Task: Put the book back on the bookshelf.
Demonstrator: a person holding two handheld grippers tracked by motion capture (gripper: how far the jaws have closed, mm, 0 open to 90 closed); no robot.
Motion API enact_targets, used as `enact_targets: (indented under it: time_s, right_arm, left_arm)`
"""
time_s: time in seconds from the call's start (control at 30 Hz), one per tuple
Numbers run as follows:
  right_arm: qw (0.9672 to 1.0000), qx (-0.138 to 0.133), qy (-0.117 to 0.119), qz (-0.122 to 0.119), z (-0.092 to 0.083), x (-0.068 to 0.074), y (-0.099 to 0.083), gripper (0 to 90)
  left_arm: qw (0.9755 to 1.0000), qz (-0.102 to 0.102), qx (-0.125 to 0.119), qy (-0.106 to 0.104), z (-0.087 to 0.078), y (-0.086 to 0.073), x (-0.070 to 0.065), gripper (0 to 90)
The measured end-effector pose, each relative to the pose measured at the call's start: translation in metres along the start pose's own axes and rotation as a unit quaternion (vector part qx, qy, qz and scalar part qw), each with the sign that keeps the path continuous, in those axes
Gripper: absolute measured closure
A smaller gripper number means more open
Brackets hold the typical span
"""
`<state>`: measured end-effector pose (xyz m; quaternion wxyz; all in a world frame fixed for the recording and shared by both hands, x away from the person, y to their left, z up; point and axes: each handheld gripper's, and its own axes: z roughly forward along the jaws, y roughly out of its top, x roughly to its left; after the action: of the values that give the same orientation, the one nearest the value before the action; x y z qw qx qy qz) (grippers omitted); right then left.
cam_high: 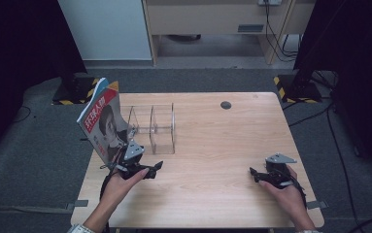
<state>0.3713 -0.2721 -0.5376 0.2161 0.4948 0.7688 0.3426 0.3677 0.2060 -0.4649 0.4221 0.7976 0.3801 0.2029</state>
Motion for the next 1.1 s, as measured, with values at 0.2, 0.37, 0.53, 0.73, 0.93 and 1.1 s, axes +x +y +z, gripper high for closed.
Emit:
enact_targets:
  time_s: [0.2, 0.37, 0.53, 0.73, 0.93, 1.1]
  right_arm:
    - [1.0, 0.002, 0.001, -0.001, 0.0, 0.0, 0.0, 24.0]
    - [1.0, 0.001, 0.001, -0.002, 0.0, 0.0, 0.0, 23.8]
    - [1.0, 0.001, 0.002, -0.002, 0.0, 0.0, 0.0, 23.7]
    - [1.0, 0.001, 0.002, -0.002, 0.0, 0.0, 0.0, 23.4]
    - [1.0, 0.001, 0.002, -0.003, 0.0, 0.0, 0.0, 23.4]
    - [1.0, 0.001, 0.003, -0.004, 0.0, 0.0, 0.0, 23.4]
  left_arm:
    - [1.0, -0.002, -0.003, -0.003, 0.011, 0.006, -0.006, 4.0]
    - [1.0, 0.0, -0.001, -0.009, 0.02, 0.01, -0.01, 4.0]
    - [0.9999, -0.006, -0.005, -0.013, 0.029, 0.013, -0.014, 4.1]
    - [0.9998, -0.005, -0.003, -0.019, 0.041, 0.015, -0.021, 4.3]
    - [0.9994, 0.01, 0.014, -0.029, 0.055, 0.016, -0.032, 4.3]
    - [0.9989, 0.021, 0.03, -0.028, 0.062, 0.015, -0.037, 4.3]
